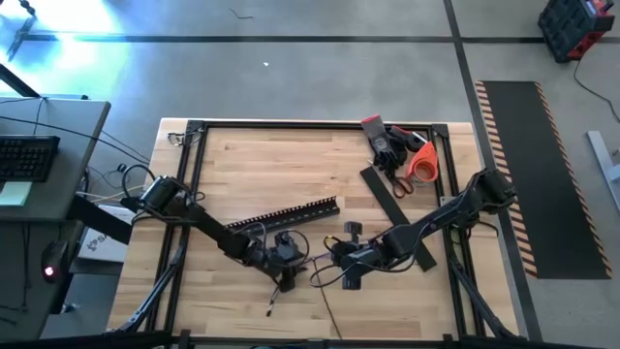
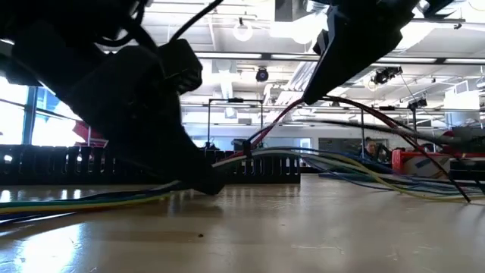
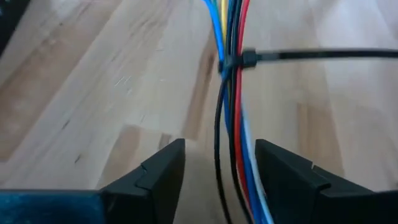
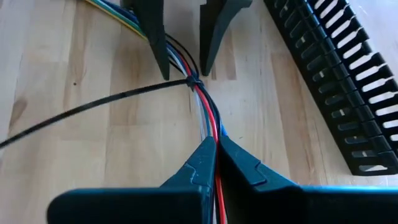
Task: Ziptie cables
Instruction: Insert the zip-tied cables into the black cable duct
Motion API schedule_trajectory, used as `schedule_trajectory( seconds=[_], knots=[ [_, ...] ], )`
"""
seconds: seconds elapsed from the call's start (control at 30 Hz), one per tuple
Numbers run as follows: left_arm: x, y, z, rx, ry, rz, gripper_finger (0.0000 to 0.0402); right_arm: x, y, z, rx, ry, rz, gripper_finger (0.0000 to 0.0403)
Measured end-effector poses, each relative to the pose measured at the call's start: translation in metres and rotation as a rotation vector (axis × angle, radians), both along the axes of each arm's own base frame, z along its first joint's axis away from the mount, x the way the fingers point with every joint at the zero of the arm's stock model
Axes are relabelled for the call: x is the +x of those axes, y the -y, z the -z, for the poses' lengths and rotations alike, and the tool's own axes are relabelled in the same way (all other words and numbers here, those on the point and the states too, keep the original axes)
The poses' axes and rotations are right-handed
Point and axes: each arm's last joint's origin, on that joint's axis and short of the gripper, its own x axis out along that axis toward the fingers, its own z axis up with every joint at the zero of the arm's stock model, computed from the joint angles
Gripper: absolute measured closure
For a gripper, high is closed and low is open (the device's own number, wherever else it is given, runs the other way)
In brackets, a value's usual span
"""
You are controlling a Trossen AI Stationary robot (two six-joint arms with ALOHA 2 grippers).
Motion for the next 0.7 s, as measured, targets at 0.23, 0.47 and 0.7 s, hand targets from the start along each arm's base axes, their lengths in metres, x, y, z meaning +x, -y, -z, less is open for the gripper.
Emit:
schedule_trajectory(
  seconds=[0.23,0.47,0.7],
  knots=[
    [0.004,-0.003,0.011,-0.031,-0.045,0.007,0.0291,-0.004,-0.004,0.001,-0.016,-0.009,-0.014,0.0388],
    [0.003,-0.003,0.002,-0.040,-0.044,0.021,0.0392,-0.001,-0.004,0.007,-0.076,-0.020,-0.077,0.0282],
    [-0.001,-0.001,-0.010,-0.073,-0.046,0.061,0.0398,0.017,-0.007,0.044,-0.205,-0.043,-0.172,0.0146]
  ],
)
